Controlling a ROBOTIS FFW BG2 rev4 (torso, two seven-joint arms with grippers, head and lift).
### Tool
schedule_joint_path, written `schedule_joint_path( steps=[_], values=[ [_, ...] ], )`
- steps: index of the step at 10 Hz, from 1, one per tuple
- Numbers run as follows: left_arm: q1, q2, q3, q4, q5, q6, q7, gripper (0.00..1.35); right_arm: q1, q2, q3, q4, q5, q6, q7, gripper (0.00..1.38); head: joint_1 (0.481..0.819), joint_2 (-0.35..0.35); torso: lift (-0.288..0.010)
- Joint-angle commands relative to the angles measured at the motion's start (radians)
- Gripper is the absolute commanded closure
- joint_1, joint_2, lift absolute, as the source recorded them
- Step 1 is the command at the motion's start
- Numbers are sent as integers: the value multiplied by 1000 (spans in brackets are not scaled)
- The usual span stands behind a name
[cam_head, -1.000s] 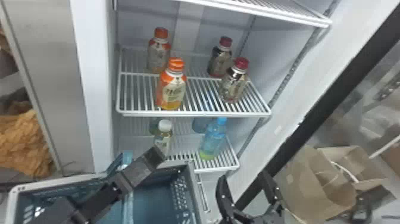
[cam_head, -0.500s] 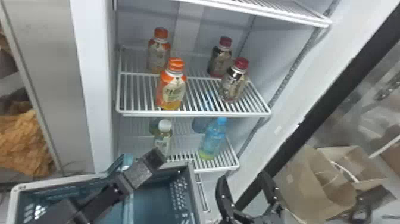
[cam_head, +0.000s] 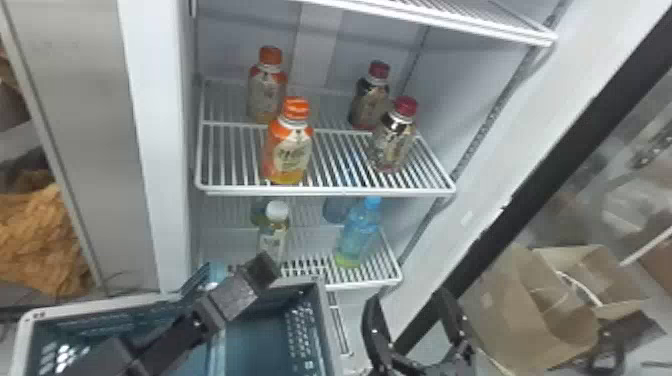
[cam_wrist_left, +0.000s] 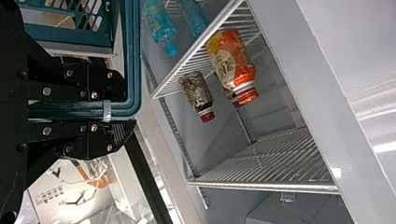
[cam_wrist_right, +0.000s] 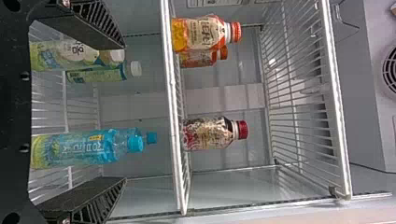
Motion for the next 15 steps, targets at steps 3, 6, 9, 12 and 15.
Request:
schedule_joint_path(
  steps=[3,6,9,12,15],
  values=[
    [0,-2,0,0,1,6,-1,1204,-2,0,0,3,-3,-1,0,-2,695,-350,-69],
    [0,-2,0,0,-1,11,-5,1204,-4,0,4,5,-7,-3,0,-2,695,-350,-69],
    [0,-2,0,0,-7,11,-9,1204,-4,0,6,10,-11,-13,-1,-2,695,-350,-69],
    [-5,-2,0,0,-11,18,-9,1204,-7,-3,14,15,-17,-15,0,-2,695,-350,-69],
    [-5,0,0,2,-15,23,-9,1204,-7,-5,16,15,-19,-15,0,-2,695,-350,-69]
  ],
)
